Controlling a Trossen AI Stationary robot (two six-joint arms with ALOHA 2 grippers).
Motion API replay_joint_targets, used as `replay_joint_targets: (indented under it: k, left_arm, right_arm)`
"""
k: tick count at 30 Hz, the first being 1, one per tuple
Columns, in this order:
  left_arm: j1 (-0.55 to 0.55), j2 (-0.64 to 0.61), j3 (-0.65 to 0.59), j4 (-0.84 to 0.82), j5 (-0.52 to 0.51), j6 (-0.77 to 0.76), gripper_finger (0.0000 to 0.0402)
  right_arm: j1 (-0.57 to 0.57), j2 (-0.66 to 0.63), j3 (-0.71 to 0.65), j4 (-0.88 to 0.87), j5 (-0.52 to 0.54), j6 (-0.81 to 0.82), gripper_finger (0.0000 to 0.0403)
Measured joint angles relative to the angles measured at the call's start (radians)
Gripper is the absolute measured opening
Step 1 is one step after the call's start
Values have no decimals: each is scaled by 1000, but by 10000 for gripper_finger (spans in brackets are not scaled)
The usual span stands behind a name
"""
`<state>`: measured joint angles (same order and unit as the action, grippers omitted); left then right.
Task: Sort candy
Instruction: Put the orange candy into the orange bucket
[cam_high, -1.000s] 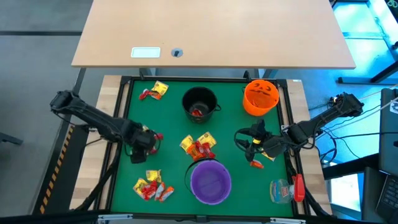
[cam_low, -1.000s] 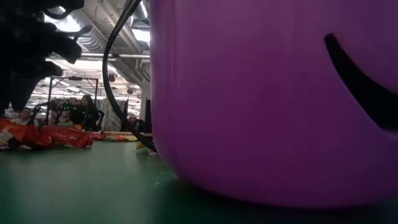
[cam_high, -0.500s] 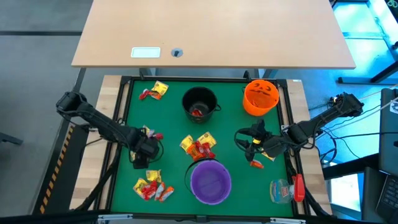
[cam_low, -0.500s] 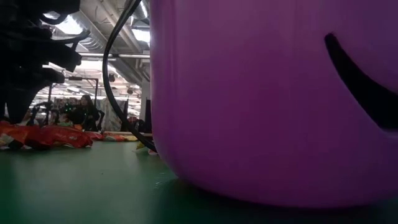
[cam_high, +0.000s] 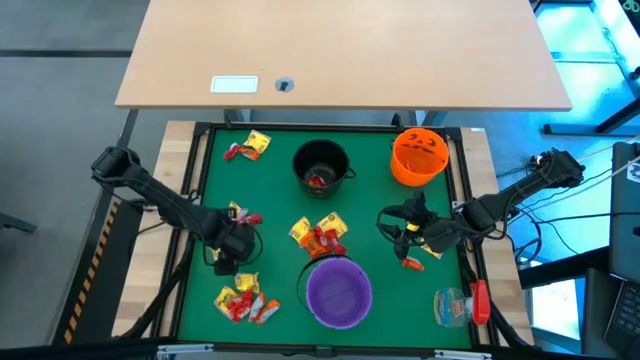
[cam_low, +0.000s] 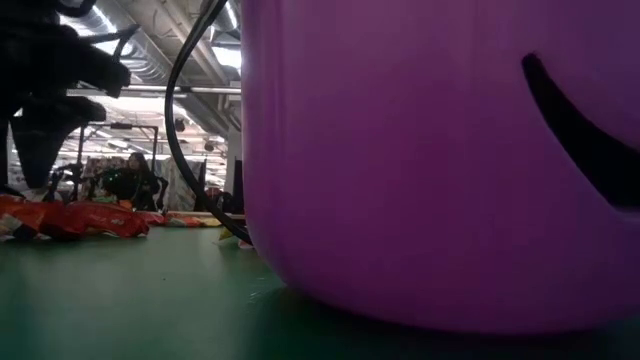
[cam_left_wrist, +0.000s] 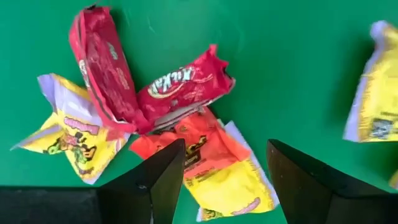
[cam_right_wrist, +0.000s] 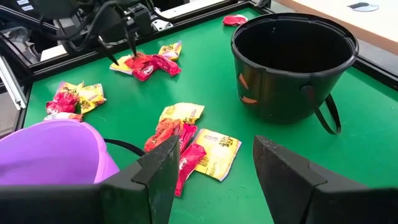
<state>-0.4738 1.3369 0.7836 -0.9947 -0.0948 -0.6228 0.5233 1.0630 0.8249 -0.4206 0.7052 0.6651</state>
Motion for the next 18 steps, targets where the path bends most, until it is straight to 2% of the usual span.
replay_joint_targets:
  k: [11, 15, 18]
  left_arm:
    - [-8, 134, -9, -17, -36, 19, 208]
    - [-7, 141, -9, -18, -53, 23, 174]
    - [-7, 141, -5, -28, -68, 24, 129]
  right_arm:
    - [0, 0, 0, 6, 1, 1, 202]
    - [0, 0, 0, 6, 1, 2, 202]
    - [0, 0, 0, 7, 1, 3, 202]
